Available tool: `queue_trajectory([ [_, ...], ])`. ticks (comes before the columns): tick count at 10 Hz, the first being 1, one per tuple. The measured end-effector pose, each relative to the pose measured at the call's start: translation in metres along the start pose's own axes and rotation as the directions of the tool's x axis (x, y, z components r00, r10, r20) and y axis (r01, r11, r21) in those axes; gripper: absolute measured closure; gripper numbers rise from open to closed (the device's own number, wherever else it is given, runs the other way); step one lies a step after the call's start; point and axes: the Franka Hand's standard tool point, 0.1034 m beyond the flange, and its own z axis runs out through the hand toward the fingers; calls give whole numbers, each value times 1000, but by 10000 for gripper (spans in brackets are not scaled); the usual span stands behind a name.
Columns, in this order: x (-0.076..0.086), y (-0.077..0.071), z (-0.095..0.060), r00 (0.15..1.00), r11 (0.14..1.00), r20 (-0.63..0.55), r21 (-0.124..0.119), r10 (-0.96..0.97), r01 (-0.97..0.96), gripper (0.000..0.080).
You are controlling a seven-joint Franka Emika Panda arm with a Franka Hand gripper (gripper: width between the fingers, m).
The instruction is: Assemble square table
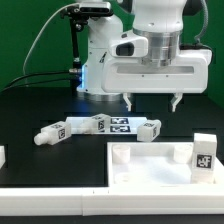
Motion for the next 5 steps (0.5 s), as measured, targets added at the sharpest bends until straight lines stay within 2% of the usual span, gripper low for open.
queue_trajectory([
  [1, 0, 0, 2, 998, 998, 11, 23, 63, -63, 151],
  [2, 0, 3, 7, 979, 976, 46, 79, 198, -201, 151],
  [4, 0, 4, 12, 923, 912, 164, 166, 349, -375, 151],
  [5, 1, 4, 8, 908, 904, 226, 172, 352, -393, 151],
])
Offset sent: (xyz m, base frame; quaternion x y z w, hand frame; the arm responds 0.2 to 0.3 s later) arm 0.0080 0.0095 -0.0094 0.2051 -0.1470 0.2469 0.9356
